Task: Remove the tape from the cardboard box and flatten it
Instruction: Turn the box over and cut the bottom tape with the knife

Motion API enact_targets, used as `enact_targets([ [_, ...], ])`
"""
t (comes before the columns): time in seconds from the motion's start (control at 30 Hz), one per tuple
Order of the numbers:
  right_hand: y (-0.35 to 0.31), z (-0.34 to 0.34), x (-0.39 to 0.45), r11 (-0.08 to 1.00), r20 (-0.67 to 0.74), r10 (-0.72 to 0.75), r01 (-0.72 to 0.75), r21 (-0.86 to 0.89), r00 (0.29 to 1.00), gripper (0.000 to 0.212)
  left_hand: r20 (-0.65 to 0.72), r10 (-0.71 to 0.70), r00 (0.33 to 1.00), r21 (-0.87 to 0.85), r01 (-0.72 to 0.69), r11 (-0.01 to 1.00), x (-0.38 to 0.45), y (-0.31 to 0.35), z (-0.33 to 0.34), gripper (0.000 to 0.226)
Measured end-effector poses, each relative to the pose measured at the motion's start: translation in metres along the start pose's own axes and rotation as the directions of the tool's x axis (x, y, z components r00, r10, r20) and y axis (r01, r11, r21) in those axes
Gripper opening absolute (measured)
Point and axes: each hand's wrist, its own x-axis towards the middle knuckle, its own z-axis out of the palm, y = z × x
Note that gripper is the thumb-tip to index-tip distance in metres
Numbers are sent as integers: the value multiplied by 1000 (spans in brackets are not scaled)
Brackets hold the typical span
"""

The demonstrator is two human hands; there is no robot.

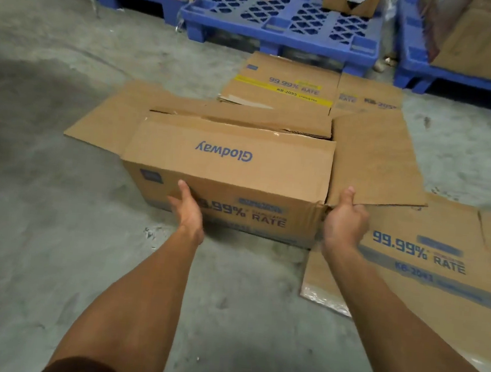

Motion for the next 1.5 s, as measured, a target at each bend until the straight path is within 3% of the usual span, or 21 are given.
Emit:
enact_targets([
  [0.13,-1,-66,78,999,47,13,-11,-44,999,55,-127,191,973,181,-166,969,-13,17,-30,102],
  [0.2,8,-99,112,996,82,59,-53,-71,995,58,-1,243,970,191,-238,952,-25,26,-35,97],
  [0.3,7,-148,131,994,126,105,-102,-25,987,56,233,199,952,225,-252,941,-54,23,-17,74],
  [0.4,6,-184,146,994,120,111,-113,11,987,50,310,118,944,270,-206,941,-86,17,11,58],
  [0.53,-10,-223,162,995,100,46,-55,81,994,66,354,96,930,259,-196,946,-133,20,56,26],
  [0.67,-24,-256,198,994,252,-85,98,-38,964,84,285,221,933,275,-301,913,-156,25,87,10],
  [0.8,-36,-280,182,971,323,43,37,-236,945,97,124,296,947,200,-316,927,-169,11,87,25],
  [0.93,-27,-284,156,958,228,55,13,-285,972,94,145,205,968,105,-221,970,-172,-9,87,20],
  [1.07,4,-286,144,992,104,116,-112,-52,988,94,172,141,975,51,-152,987,-171,-13,92,38],
  [1.17,-4,-289,141,990,3,134,-134,49,991,76,181,185,966,65,-199,978,-181,4,101,14],
  [1.23,-20,-293,147,990,-21,92,-89,108,996,76,231,238,943,64,-259,964,-193,19,114,19],
  [1.33,-43,-299,159,991,-11,-90,91,103,996,67,270,360,893,23,-379,925,-207,39,132,19],
  [1.4,-60,-303,161,966,3,-253,252,54,968,54,280,471,837,21,-496,868,-204,42,139,28],
  [1.5,-81,-310,168,931,-53,-362,357,-79,931,60,366,566,739,100,-636,765,-200,37,143,41],
])
